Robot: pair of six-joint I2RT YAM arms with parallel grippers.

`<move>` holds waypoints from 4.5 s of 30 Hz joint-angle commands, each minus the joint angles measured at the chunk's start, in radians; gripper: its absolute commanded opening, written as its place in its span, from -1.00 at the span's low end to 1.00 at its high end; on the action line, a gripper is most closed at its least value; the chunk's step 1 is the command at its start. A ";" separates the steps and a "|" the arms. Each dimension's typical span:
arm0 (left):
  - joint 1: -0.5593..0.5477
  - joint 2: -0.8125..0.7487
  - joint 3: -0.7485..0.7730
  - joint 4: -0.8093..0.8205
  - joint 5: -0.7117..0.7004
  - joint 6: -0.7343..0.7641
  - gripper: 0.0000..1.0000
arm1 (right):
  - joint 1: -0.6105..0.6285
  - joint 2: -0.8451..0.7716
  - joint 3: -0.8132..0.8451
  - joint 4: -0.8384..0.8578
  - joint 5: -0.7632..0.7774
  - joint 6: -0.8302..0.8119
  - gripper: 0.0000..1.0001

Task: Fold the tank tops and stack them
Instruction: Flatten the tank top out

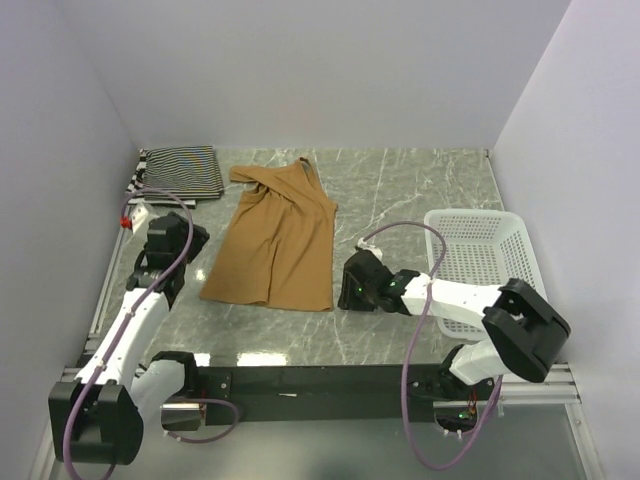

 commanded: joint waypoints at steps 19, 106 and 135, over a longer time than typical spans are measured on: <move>0.000 -0.121 -0.143 -0.085 -0.046 0.044 0.17 | 0.103 0.126 0.009 0.158 0.091 0.169 -0.18; -0.633 -0.007 -0.167 -0.236 -0.086 -0.099 -0.99 | -0.451 -0.206 0.239 -0.190 0.048 -0.182 -1.00; -0.629 -0.025 0.961 -0.243 -0.230 0.260 -0.99 | -0.473 -0.401 1.008 -0.248 -0.248 -0.208 -1.00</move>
